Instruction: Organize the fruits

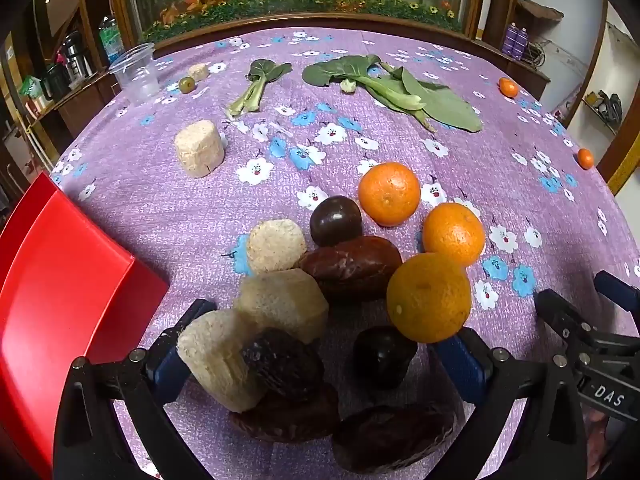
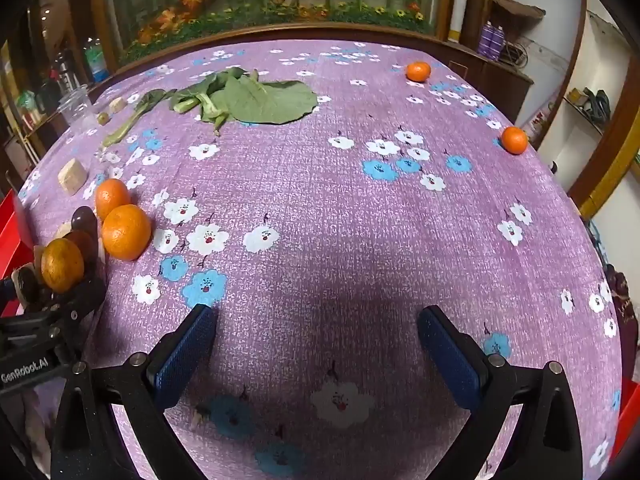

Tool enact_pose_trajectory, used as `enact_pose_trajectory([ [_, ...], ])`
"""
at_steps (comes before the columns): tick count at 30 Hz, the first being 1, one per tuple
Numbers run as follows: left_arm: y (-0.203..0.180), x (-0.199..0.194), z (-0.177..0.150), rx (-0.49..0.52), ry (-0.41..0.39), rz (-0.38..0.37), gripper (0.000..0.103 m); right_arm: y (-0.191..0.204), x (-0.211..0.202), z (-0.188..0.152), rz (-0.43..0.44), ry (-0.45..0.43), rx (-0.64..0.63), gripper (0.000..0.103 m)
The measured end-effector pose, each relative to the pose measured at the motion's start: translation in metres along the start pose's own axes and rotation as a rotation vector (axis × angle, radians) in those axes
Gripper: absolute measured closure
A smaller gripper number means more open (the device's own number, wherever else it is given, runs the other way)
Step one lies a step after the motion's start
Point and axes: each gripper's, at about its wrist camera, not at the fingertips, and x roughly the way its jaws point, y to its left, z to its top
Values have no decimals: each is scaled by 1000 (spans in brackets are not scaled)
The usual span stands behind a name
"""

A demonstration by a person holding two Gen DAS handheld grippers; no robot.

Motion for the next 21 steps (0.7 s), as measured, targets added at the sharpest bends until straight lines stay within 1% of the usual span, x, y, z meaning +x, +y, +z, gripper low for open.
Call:
enact_pose_trajectory([
  [2,2,-3,-2,3,18,-10,0,1,-1,0,-3,-1,2,0],
  [4,7,-9,-5,-19,30,-35,3,1,-1,0,-5,4,8,0],
  [5,10,-14,-7,-36,27,-55,8,1,-1,0,-8,8,11,0],
  [7,18,-26,-13,-70,8,-87,8,2,-4,-1,-6,21,20,0],
  [11,31,-56,-25,-96,-64,-92,8,-2,-14,-6,52,16,70,1],
  [12,28,-64,-26,-111,-110,-105,8,-2,-20,-8,60,4,80,1],
  [14,29,-81,-29,-96,-168,-76,8,0,-31,-11,69,-23,89,1],
  [16,30,-97,-31,-86,-223,-62,8,2,-44,-15,97,-63,107,1],
  [17,28,-107,-37,-70,-240,-41,8,4,-51,-17,106,-84,113,1],
  [20,30,-127,-43,-56,-302,-18,8,12,-69,-22,145,-135,130,1],
  [21,31,-132,-44,-60,-319,-13,8,17,-73,-24,131,-138,114,0],
])
